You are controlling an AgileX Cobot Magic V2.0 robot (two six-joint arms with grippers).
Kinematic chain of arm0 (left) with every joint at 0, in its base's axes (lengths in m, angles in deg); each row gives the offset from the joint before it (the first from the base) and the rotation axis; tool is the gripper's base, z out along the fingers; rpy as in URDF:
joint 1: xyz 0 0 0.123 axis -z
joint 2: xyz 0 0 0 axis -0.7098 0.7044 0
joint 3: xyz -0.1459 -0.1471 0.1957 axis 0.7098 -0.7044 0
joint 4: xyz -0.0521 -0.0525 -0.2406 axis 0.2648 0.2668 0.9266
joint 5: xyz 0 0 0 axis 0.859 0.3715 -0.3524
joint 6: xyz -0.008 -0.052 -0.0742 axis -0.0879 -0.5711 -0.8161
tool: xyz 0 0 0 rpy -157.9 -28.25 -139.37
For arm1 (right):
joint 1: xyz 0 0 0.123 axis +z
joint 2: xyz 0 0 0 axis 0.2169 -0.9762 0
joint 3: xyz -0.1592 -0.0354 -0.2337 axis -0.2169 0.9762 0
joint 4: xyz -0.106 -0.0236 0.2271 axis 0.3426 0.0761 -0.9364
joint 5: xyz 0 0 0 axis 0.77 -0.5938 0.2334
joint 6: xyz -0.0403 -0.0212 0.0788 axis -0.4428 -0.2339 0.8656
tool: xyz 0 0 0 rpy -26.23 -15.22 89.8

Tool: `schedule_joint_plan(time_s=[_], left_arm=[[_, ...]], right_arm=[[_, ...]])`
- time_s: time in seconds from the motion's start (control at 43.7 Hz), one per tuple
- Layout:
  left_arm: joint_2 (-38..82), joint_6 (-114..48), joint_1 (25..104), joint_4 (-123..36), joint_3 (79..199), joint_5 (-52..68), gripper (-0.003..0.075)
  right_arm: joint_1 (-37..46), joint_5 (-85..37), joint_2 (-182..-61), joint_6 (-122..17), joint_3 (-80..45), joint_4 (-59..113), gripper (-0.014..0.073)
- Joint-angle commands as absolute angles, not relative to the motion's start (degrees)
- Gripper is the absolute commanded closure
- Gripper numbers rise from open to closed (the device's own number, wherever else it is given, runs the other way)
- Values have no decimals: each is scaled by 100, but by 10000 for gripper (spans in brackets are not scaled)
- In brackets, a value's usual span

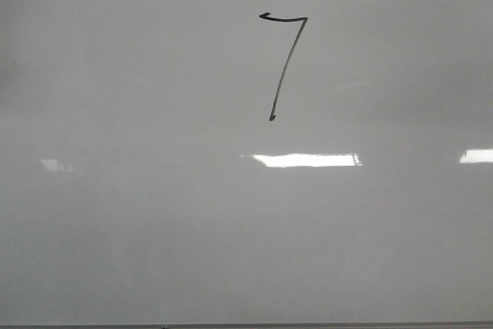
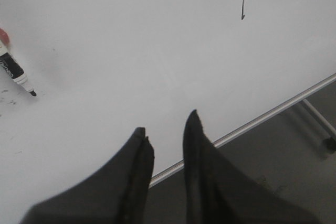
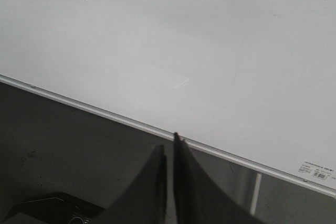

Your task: Write number 7 on whiteboard

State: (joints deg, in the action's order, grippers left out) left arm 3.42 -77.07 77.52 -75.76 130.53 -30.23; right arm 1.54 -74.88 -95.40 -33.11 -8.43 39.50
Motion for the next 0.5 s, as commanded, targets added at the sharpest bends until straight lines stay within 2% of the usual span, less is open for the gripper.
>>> schedule_joint_plan(time_s=[0.0, 0.069, 0.48], left_arm=[[349, -7702, 7802, -7566, 13230, -2654, 691], [349, -7699, 7802, -7566, 13230, -2665, 741], [349, -7699, 7802, -7566, 13230, -2665, 741]], right_arm=[[118, -7097, -9551, -3339, -954, 4005, 661], [118, -7097, -9551, -3339, -954, 4005, 662], [118, -7102, -9551, -3339, -954, 4005, 662]])
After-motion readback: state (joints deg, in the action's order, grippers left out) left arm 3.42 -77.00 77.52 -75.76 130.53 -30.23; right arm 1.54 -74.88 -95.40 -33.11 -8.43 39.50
